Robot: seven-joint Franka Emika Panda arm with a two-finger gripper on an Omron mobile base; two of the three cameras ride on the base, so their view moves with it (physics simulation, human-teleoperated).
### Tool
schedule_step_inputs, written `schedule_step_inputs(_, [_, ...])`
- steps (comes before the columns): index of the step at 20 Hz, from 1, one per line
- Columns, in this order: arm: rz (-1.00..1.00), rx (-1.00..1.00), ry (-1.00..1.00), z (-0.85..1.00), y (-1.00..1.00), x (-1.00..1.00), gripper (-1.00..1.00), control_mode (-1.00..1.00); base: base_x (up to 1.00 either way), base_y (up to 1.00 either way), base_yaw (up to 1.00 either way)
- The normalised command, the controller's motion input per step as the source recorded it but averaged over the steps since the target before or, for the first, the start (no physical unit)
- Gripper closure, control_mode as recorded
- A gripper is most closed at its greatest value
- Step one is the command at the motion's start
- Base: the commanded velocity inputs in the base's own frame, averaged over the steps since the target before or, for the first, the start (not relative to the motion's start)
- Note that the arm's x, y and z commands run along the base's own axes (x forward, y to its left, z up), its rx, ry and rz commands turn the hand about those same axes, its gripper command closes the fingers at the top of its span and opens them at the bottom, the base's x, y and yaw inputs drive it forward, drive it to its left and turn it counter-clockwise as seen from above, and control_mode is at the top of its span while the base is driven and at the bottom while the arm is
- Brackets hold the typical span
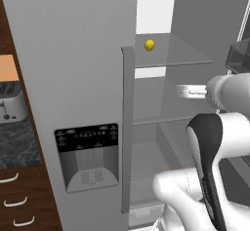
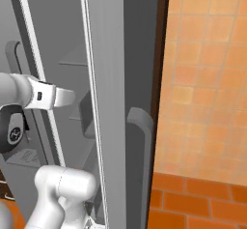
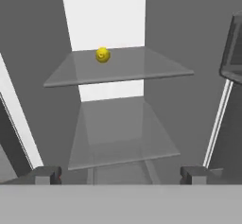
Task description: Place one lemon and one chicken drumstick in each tupperware on the nearby counter, to pack two identical lunches.
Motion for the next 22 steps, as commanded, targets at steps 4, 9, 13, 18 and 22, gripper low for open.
schedule_step_inputs(4, [0.13,-0.02,-0.09,1.00,0.00,-0.07,-1.00,-1.00,0.00,0.00,0.00])
schedule_step_inputs(9, [0.23,0.02,0.16,0.73,0.00,0.15,-1.00,-1.00,0.00,0.00,0.00])
schedule_step_inputs(13, [0.00,0.00,0.00,-0.15,0.00,0.58,-1.00,-1.00,0.00,0.00,0.00])
schedule_step_inputs(18, [-0.09,0.00,0.09,0.00,0.00,1.00,-1.00,-1.00,0.00,0.00,0.00])
schedule_step_inputs(22, [-0.08,0.00,0.00,-0.32,0.00,1.00,-1.00,-1.00,0.00,0.00,0.00])
